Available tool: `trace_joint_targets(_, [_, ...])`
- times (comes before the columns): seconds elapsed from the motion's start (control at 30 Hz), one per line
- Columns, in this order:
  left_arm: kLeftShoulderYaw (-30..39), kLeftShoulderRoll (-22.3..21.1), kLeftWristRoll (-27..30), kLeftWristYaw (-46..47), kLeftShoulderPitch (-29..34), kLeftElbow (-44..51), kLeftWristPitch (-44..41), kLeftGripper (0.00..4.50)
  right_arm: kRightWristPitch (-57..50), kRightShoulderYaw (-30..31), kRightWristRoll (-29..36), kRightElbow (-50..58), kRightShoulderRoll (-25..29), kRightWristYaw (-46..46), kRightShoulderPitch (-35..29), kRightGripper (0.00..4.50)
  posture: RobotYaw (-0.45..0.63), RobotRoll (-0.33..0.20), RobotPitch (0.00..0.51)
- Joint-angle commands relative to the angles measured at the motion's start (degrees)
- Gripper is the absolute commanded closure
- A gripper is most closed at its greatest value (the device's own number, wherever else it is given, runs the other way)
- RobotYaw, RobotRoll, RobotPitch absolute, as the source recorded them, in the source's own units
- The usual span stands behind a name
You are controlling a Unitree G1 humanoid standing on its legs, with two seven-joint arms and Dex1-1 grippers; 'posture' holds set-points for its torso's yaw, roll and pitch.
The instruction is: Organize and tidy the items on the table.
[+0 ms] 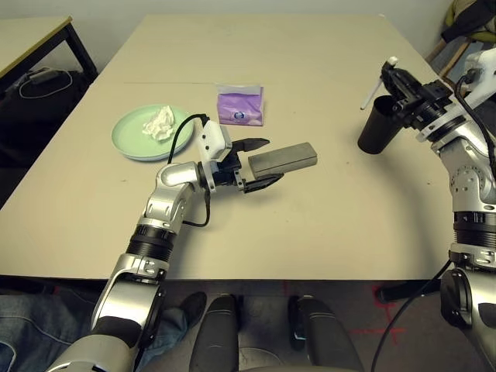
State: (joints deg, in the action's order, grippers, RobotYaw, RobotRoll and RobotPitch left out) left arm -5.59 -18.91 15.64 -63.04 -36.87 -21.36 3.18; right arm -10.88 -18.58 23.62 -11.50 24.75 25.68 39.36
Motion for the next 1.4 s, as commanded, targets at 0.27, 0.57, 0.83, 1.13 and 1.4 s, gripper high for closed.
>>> trace_joint_targets(0.27, [-0.3, 0.0, -0.4, -0.4, -0.3, -1.1, 0.4, 0.0, 0.4, -1.5, -3.9, -0.9, -2.1, -15.1, 3.3, 4.17, 0.07, 0.0, 0.086])
trace_joint_targets(0.57, [0.4, -0.7, -0.3, -0.4, -1.3, -1.9, 0.6, 0.0, -7.2, -0.9, -5.6, -2.7, -1.3, -22.6, 5.6, 4.17, 0.09, 0.0, 0.088])
trace_joint_targets(0.83, [0.7, -1.0, -0.9, 0.6, -2.2, -3.0, 0.6, 0.0, -8.5, -0.8, -6.2, -4.6, -1.2, -23.7, 6.6, 4.17, 0.09, 0.0, 0.085])
trace_joint_targets(1.13, [1.1, -0.6, -0.7, 1.9, -2.4, -3.3, 0.6, 0.0, -8.7, -0.1, -6.9, -5.7, -0.8, -22.9, 6.8, 3.43, 0.09, 0.0, 0.081])
trace_joint_targets(1.4, [1.4, -0.6, -0.7, 2.8, -2.3, -3.1, 0.4, 0.0, -8.8, -0.3, -7.0, -5.7, -1.0, -22.2, 6.5, 0.48, 0.09, 0.0, 0.08])
